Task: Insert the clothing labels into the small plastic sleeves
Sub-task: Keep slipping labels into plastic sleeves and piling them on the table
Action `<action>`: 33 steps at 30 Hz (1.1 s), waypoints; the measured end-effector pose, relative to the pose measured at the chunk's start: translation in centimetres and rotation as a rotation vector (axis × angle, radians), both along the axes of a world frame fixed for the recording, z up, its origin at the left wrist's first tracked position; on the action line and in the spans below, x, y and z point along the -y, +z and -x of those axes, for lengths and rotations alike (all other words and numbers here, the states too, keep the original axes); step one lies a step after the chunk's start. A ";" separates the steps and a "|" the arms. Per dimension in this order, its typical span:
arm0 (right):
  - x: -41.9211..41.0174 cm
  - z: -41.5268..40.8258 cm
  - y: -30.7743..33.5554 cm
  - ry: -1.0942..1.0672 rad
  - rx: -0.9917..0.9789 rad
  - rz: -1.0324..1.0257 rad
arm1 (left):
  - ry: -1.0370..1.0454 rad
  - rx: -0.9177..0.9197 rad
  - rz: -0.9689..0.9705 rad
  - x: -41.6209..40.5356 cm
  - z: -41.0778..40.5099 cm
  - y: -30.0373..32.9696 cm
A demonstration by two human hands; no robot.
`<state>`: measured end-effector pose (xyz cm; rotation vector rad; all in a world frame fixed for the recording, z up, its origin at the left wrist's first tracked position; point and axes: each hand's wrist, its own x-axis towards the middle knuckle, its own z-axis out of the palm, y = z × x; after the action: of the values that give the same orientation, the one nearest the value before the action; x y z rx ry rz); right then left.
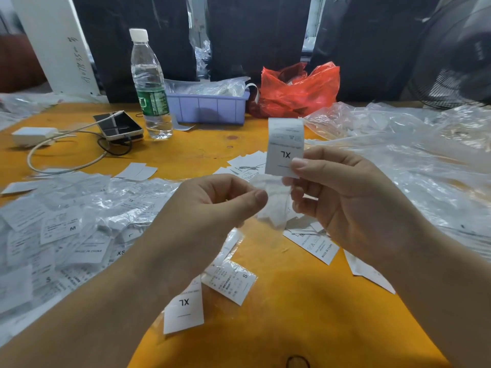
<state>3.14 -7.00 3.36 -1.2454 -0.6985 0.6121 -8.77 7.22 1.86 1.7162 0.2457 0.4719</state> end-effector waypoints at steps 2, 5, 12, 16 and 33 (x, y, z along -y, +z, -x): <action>0.2 -0.3 0.3 0.029 0.024 0.012 | -0.019 0.007 0.017 0.0 0.0 0.0; 0.4 -0.6 0.5 0.018 0.092 0.033 | -0.050 0.019 0.020 0.0 0.1 0.0; 0.4 -0.5 0.5 0.031 0.150 0.019 | -0.029 0.058 0.099 -0.4 0.1 0.2; 0.2 -0.4 0.2 0.054 0.091 -0.006 | 0.035 0.122 0.277 -0.9 -0.1 0.2; -0.4 1.5 -0.8 0.139 0.072 -0.021 | 0.046 0.155 0.624 0.6 -0.4 -0.1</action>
<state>1.62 -6.60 2.57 -1.2106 -0.8554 0.6746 -8.41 6.58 1.78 1.0629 0.2842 0.4957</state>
